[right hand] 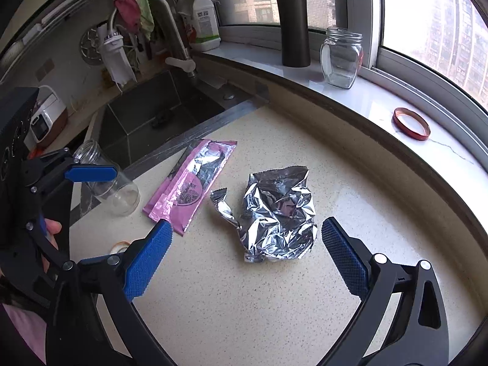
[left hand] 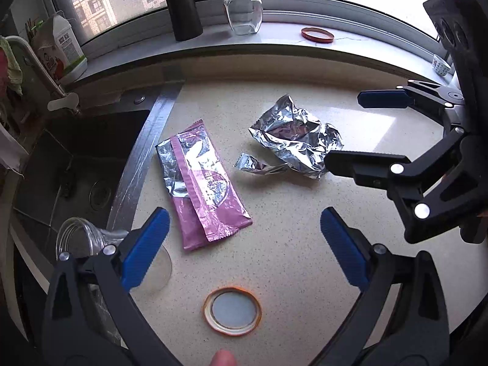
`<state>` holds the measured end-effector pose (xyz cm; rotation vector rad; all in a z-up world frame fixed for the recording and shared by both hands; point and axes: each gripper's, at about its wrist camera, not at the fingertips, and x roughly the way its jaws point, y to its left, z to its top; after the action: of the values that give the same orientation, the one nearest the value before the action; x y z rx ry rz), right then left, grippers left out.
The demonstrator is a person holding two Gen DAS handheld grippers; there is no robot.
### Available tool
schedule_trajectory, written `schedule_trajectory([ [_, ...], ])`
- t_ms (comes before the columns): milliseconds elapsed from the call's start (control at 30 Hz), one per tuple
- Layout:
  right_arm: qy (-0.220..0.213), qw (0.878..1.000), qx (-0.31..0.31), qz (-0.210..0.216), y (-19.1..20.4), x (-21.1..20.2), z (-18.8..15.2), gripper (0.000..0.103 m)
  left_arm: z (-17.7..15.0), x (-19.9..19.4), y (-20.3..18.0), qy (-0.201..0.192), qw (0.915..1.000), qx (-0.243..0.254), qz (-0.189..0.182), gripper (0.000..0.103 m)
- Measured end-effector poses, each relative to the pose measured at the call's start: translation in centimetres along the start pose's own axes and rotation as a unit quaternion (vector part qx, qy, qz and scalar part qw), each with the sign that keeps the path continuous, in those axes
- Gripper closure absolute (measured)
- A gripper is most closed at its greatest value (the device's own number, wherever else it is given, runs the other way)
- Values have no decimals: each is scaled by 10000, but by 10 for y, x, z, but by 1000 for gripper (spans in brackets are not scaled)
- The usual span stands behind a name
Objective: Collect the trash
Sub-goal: 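Lower the right gripper onto the crumpled silver foil and close it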
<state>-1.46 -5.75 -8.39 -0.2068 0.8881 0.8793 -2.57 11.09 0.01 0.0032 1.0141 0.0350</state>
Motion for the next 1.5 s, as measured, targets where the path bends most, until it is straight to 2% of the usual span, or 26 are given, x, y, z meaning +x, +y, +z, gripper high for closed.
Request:
schedule_trajectory([
  [333, 272, 9996, -75, 84, -19, 33, 16, 7, 22, 24, 12, 90, 9994, -326, 105, 6],
  [433, 335, 9993, -92, 113, -21, 44, 21, 7, 25, 33, 14, 154, 9993, -284, 206, 6],
  [1000, 895, 9948, -433, -207, -21, 90, 32, 7, 26, 76, 27, 558, 9979, -188, 260, 6],
  [1067, 970, 9941, -449, -181, -22, 95, 33, 11, 27, 79, 29, 570, 9978, -216, 276, 6],
  [1133, 1051, 9927, -514, -277, -22, 100, 34, 31, 28, 81, 32, 574, 9977, -247, 259, 6],
  [1233, 1279, 9902, -481, -284, -25, 108, 32, 31, 31, 86, 33, 643, 9972, -220, 326, 6],
  [1433, 1299, 9897, -524, -298, -26, 108, 30, 32, 31, 90, 36, 659, 9969, -266, 327, 6],
  [1500, 1348, 9889, -560, -289, -25, 110, 28, 37, 30, 91, 36, 679, 9967, -280, 339, 6],
])
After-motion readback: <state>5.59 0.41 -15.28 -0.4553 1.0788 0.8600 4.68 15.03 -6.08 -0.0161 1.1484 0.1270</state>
